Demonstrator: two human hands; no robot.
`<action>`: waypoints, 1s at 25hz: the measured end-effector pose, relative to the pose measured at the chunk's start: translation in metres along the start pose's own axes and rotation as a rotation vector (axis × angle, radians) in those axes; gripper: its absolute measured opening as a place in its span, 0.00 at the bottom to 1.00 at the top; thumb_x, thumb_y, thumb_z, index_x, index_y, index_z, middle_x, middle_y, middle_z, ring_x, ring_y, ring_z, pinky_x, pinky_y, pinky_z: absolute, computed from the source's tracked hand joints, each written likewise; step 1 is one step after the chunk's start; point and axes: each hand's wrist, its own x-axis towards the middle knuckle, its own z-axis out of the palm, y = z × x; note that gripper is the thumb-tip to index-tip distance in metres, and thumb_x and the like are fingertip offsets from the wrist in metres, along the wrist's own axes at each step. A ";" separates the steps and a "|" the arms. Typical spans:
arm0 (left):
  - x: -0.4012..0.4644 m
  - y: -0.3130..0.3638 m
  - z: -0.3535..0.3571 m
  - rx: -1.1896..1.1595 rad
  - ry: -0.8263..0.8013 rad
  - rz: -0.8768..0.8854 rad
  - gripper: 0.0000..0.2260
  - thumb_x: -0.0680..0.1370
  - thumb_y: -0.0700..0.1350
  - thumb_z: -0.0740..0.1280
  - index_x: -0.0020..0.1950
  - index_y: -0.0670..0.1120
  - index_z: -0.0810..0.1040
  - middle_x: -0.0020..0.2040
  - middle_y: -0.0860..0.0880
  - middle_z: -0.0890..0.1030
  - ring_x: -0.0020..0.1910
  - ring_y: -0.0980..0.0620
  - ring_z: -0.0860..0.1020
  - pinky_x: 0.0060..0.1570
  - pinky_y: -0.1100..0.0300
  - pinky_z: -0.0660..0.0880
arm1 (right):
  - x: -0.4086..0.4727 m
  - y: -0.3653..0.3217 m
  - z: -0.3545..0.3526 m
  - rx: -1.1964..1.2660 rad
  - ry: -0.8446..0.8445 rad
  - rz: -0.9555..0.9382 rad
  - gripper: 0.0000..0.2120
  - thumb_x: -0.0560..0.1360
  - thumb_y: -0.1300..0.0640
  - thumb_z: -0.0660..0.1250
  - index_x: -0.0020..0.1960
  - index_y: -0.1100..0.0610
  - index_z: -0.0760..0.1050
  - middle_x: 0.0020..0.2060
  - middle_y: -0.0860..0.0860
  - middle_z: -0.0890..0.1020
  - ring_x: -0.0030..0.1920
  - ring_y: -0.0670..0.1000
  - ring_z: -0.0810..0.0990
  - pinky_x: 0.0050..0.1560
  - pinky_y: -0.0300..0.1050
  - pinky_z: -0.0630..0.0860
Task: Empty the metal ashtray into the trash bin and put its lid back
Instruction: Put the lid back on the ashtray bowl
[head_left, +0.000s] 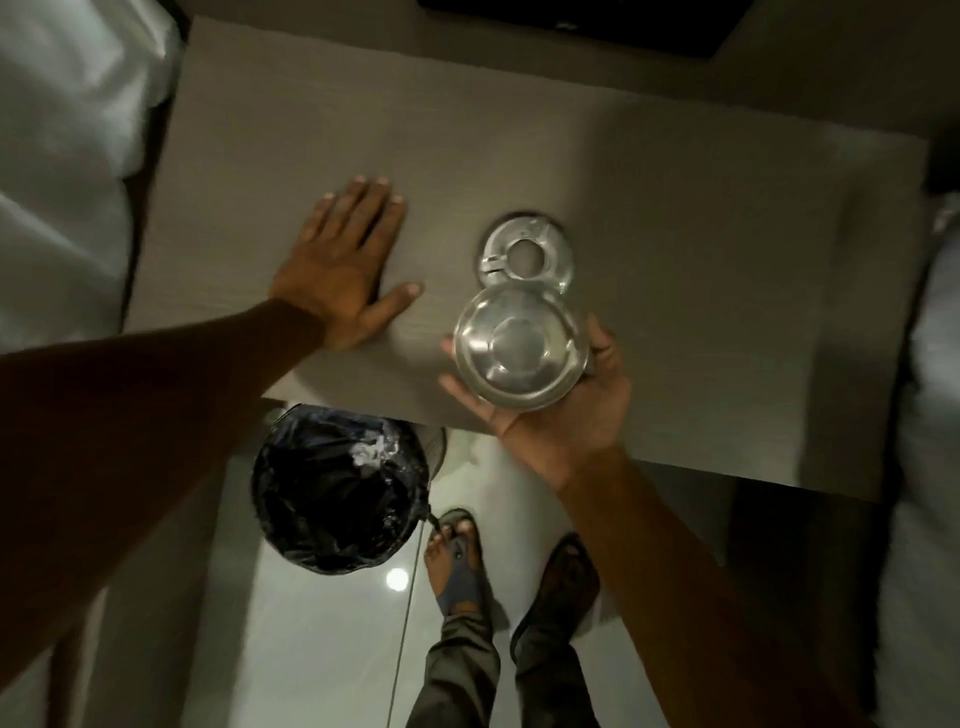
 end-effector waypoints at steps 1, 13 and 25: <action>0.000 0.001 0.000 0.005 -0.003 -0.008 0.40 0.79 0.69 0.50 0.83 0.45 0.48 0.83 0.41 0.50 0.82 0.43 0.46 0.78 0.48 0.41 | -0.001 -0.017 -0.003 0.021 0.013 -0.060 0.35 0.72 0.38 0.62 0.72 0.58 0.72 0.70 0.63 0.75 0.69 0.70 0.73 0.60 0.70 0.76; 0.016 0.029 -0.030 -0.030 -0.059 -0.052 0.51 0.68 0.77 0.59 0.78 0.42 0.57 0.77 0.38 0.61 0.75 0.35 0.60 0.71 0.34 0.60 | 0.010 -0.079 -0.040 0.221 0.009 -0.272 0.34 0.75 0.38 0.61 0.68 0.62 0.75 0.66 0.65 0.78 0.67 0.71 0.74 0.61 0.70 0.76; 0.105 0.130 -0.072 0.143 -0.395 0.341 0.51 0.62 0.62 0.79 0.79 0.55 0.58 0.77 0.45 0.59 0.73 0.40 0.59 0.57 0.43 0.74 | 0.013 -0.082 -0.038 0.268 0.065 -0.276 0.35 0.72 0.40 0.65 0.71 0.61 0.72 0.68 0.65 0.76 0.67 0.67 0.76 0.64 0.70 0.73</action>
